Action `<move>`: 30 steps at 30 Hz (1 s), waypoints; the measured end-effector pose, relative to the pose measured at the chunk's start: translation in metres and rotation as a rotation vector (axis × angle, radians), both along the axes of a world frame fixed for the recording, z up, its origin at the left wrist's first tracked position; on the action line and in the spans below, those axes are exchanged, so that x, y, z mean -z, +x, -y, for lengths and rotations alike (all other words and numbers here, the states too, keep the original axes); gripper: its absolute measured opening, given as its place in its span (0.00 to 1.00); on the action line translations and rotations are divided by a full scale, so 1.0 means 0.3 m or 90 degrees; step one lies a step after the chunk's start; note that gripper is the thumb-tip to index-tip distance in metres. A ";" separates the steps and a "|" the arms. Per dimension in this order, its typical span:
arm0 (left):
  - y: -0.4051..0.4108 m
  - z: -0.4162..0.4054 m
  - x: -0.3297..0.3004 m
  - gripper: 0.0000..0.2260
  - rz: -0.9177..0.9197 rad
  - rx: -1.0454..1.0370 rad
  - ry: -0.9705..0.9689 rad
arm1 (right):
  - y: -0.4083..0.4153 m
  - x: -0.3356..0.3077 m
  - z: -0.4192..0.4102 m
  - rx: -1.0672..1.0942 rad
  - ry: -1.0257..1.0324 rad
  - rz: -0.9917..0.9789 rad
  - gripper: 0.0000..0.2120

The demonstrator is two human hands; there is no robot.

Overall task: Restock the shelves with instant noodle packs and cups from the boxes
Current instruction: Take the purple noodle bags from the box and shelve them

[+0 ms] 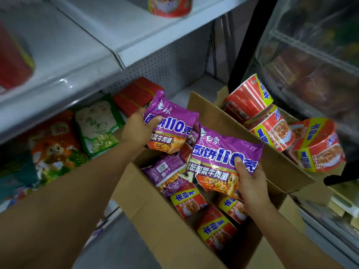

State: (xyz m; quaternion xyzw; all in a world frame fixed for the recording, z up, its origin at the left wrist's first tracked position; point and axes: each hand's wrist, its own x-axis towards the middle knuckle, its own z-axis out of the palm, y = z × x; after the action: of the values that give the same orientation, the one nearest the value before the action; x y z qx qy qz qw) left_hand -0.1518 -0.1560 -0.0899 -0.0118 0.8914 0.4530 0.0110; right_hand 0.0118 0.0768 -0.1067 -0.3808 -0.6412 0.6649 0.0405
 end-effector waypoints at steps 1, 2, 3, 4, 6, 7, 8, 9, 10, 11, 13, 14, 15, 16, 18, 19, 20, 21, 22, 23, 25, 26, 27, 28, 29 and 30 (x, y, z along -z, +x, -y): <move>0.024 0.016 -0.032 0.10 0.021 -0.020 0.047 | 0.009 -0.027 0.013 -0.006 -0.001 -0.010 0.21; 0.050 0.030 -0.067 0.08 0.033 -0.035 0.080 | 0.020 -0.056 0.026 -0.013 -0.002 -0.023 0.21; 0.075 0.046 -0.100 0.08 0.038 -0.045 0.103 | 0.029 -0.087 0.040 -0.021 -0.002 -0.037 0.21; 0.102 0.061 -0.134 0.08 0.039 -0.052 0.122 | 0.040 -0.119 0.054 -0.029 -0.002 -0.051 0.20; 0.158 0.090 -0.207 0.09 0.042 -0.064 0.148 | 0.063 -0.187 0.084 -0.039 -0.005 -0.076 0.19; 0.186 0.107 -0.242 0.11 0.041 -0.070 0.160 | 0.076 -0.222 0.099 -0.046 -0.006 -0.090 0.19; 0.213 0.122 -0.279 0.12 0.040 -0.074 0.170 | 0.087 -0.256 0.111 -0.053 -0.008 -0.104 0.18; 0.240 0.137 -0.316 0.12 0.039 -0.075 0.178 | 0.097 -0.289 0.124 -0.060 -0.008 -0.117 0.16; 0.265 0.152 -0.354 0.12 0.034 -0.076 0.182 | 0.109 -0.324 0.137 -0.066 -0.006 -0.130 0.15; 0.290 0.166 -0.395 0.12 0.025 -0.079 0.182 | 0.119 -0.362 0.150 -0.071 -0.004 -0.147 0.14; 0.341 0.192 -0.486 0.13 0.007 -0.085 0.164 | 0.136 -0.437 0.172 -0.079 0.000 -0.175 0.13; 0.365 0.206 -0.530 0.14 -0.009 -0.089 0.150 | 0.144 -0.471 0.183 -0.086 0.002 -0.187 0.12; 0.387 0.219 -0.575 0.15 -0.026 -0.093 0.137 | 0.150 -0.506 0.195 -0.094 0.006 -0.199 0.12; 0.408 0.232 -0.619 0.15 -0.042 -0.096 0.128 | 0.157 -0.541 0.206 -0.100 0.008 -0.214 0.13; 0.448 0.260 -0.704 0.14 -0.064 -0.099 0.131 | 0.168 -0.607 0.223 -0.113 0.006 -0.238 0.16; 0.466 0.275 -0.744 0.13 -0.074 -0.099 0.139 | 0.174 -0.639 0.231 -0.118 0.008 -0.247 0.16; 0.482 0.289 -0.782 0.11 -0.084 -0.102 0.150 | 0.179 -0.669 0.238 -0.124 0.011 -0.257 0.16; 0.498 0.302 -0.820 0.10 -0.093 -0.106 0.163 | 0.183 -0.700 0.245 -0.128 0.016 -0.267 0.15; 0.515 0.313 -0.860 0.10 -0.102 -0.109 0.180 | 0.186 -0.729 0.252 -0.133 0.019 -0.278 0.16; 0.529 0.324 -0.897 0.11 -0.110 -0.112 0.197 | 0.187 -0.760 0.258 -0.138 0.023 -0.286 0.17; 0.555 0.342 -0.974 0.11 -0.133 -0.116 0.201 | 0.185 -0.824 0.270 -0.131 0.036 -0.310 0.12; 0.566 0.350 -1.013 0.10 -0.148 -0.118 0.195 | 0.181 -0.857 0.274 -0.124 0.041 -0.324 0.10; 0.576 0.358 -1.052 0.09 -0.167 -0.122 0.192 | 0.175 -0.892 0.280 -0.117 0.045 -0.334 0.10; 0.585 0.367 -1.090 0.09 -0.185 -0.127 0.189 | 0.167 -0.927 0.285 -0.115 0.051 -0.340 0.12; 0.591 0.376 -1.128 0.08 -0.202 -0.132 0.183 | 0.158 -0.962 0.292 -0.119 0.053 -0.348 0.15; 0.596 0.387 -1.164 0.08 -0.220 -0.137 0.178 | 0.148 -0.998 0.300 -0.122 0.053 -0.360 0.17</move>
State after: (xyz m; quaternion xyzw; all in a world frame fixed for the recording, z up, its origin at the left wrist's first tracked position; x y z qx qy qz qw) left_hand 0.0269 -0.2721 0.2592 -0.0271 0.8024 0.5656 -0.1884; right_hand 0.0562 -0.0132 0.1929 -0.1161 -0.6641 0.7187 0.1701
